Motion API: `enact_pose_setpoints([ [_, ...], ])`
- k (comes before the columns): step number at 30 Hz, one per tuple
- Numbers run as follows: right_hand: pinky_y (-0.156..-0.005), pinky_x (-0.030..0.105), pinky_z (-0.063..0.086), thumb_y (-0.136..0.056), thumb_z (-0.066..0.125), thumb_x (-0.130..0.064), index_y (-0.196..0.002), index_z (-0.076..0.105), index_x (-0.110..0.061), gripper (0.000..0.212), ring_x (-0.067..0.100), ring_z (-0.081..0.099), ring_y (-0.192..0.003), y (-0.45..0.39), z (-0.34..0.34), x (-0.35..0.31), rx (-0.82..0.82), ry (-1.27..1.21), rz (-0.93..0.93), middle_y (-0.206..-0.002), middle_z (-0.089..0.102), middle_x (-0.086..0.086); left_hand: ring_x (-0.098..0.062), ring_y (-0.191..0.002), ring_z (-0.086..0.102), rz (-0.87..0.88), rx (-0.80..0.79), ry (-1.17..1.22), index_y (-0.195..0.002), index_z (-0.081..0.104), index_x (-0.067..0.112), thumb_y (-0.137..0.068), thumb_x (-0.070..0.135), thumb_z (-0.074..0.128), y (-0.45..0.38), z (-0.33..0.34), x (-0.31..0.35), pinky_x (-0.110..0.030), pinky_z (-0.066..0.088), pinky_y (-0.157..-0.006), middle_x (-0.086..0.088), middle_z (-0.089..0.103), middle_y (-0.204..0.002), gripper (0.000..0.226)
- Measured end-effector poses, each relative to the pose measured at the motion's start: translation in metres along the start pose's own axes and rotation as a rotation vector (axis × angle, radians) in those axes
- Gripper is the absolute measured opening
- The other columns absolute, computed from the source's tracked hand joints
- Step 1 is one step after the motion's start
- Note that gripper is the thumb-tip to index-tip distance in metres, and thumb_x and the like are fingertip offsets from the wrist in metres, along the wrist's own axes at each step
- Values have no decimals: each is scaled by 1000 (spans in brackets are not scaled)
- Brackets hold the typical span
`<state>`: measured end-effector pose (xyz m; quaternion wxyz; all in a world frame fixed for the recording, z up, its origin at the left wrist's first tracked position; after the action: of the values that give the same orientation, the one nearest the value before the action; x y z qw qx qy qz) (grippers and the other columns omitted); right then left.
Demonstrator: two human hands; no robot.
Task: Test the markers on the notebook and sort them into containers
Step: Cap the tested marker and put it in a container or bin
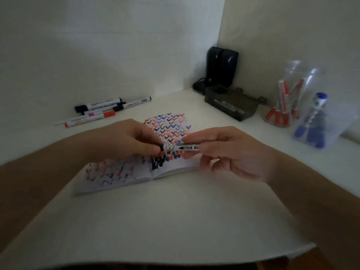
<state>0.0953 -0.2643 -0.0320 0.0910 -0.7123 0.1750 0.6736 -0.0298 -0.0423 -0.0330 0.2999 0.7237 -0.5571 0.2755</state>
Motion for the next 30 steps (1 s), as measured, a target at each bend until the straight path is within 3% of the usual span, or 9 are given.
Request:
enact_pose_setpoints([
  [2, -59, 27, 47, -84, 79, -15, -111, 78, -25, 28, 17, 61, -65, 37, -11, 6, 98, 293, -89, -89, 76, 12, 5, -77, 70, 87, 44, -196, -93, 80, 42, -83, 36, 82, 12, 14, 28, -15, 51, -76, 23, 76, -83, 11],
  [4, -67, 22, 50, -90, 78, -20, -106, 74, -35, 23, 8, 68, -70, 85, -21, 15, 228, 628, -187, -83, 75, -11, 2, -71, 67, 252, 150, -355, -87, 77, 46, -85, 41, 78, 26, 41, 67, -11, 45, -63, 27, 71, -76, 5],
  [6, -73, 19, 51, -88, 79, -33, -104, 70, -44, 21, 7, 71, -84, 142, -28, 24, 349, 743, -234, -90, 74, -20, -4, -74, 66, 427, 174, -407, -87, 75, 41, -82, 47, 69, 41, 80, 106, -18, 47, -64, 24, 69, -77, 9],
  [8, -68, 16, 51, -84, 80, -38, -100, 72, -45, 19, 4, 71, -77, 200, -33, 34, 437, 686, -243, -87, 75, -19, -5, -75, 63, 543, 133, -401, -90, 72, 36, -82, 49, 66, 49, 127, 136, -22, 47, -66, 19, 67, -77, 17],
  [12, -57, 19, 52, -80, 89, -23, -97, 80, -33, 22, 2, 71, -67, 300, -44, 75, 481, 712, -143, -82, 76, -14, -5, -77, 56, 751, -17, -379, -96, 64, 33, -90, 49, 60, 67, 243, 179, -24, 46, -67, 14, 59, -80, 18],
  [17, -65, 21, 55, -84, 82, -35, -89, 74, -54, 21, -4, 68, -82, 361, -61, 185, 577, 744, 296, -87, 71, -29, -8, -78, 56, 556, -363, -370, -104, 62, 34, -98, 49, 53, 32, 381, 164, -38, 54, -69, 12, 56, -88, 19],
  [21, -75, 29, 55, -91, 67, -43, -106, 73, -40, 16, 1, 64, -88, 356, -62, 281, 544, 857, 520, -97, 70, -21, -10, -75, 62, 363, -509, -441, -116, 68, 37, -98, 43, 59, -5, 457, 121, -32, 54, -61, 14, 62, -87, 22],
  [28, -98, 35, 48, -84, 60, -64, -140, 51, -41, 61, 17, 54, -123, 359, -86, 317, 618, 1010, 601, -136, 60, -15, -19, -128, 54, 334, -529, -454, -150, 42, 32, -99, 39, 60, -4, 458, 132, -37, 50, -104, 4, 56, -139, 55],
  [30, -100, 32, 44, -90, 65, -54, -135, 61, -34, 49, 21, 56, -123, 363, -95, 295, 686, 1058, 549, -135, 62, -9, -8, -124, 55, 445, -626, -347, -144, 49, 39, -100, 38, 60, 19, 426, 164, -27, 48, -102, 12, 58, -136, 45],
])
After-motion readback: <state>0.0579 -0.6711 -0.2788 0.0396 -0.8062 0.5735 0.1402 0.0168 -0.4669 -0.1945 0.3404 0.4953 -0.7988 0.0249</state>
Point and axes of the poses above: each hand's wrist, its own y-axis away from the middle knuckle, its own z-axis out of the palm, x = y × z, the point moved 3 cm from there along -y, towards the middle knuckle
